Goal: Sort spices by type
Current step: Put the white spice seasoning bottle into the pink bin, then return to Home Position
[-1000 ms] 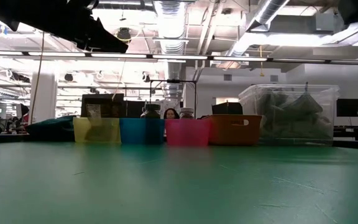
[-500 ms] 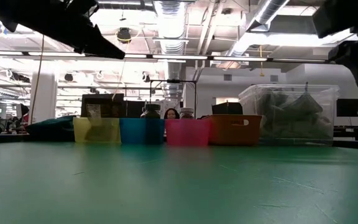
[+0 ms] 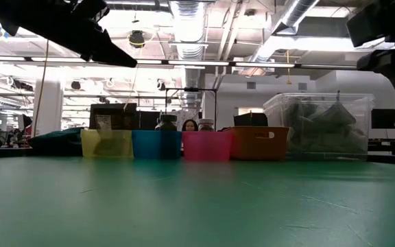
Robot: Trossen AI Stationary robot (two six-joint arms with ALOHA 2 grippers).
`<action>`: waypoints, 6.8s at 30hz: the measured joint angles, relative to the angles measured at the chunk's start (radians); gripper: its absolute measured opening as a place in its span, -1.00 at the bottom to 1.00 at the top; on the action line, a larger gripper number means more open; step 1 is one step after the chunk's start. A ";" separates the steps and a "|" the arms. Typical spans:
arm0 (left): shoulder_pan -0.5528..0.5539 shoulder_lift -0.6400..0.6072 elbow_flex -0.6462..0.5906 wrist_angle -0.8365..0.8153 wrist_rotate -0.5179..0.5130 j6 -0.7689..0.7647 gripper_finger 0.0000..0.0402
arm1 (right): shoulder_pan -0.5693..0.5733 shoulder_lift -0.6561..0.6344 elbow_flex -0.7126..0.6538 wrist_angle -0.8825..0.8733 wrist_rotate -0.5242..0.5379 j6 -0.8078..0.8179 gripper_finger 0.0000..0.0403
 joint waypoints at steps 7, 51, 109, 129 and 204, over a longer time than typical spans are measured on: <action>0.000 0.000 0.000 0.004 0.000 0.000 0.06 | -0.012 -0.001 -0.001 -0.005 -0.007 -0.041 0.01; 0.000 0.000 0.000 -0.042 0.000 -0.004 0.06 | 0.075 0.001 0.116 -0.213 0.143 -0.031 0.85; 0.124 -0.024 0.131 0.034 -0.010 0.058 0.06 | -0.882 0.443 0.660 0.276 0.091 -1.095 0.10; 0.124 -0.029 0.131 0.012 0.001 0.094 0.06 | -0.971 0.602 0.816 0.186 0.117 -1.201 0.14; 0.093 -0.150 0.130 -0.177 0.048 -0.052 0.06 | -0.922 0.141 0.448 0.520 -0.110 -0.953 0.21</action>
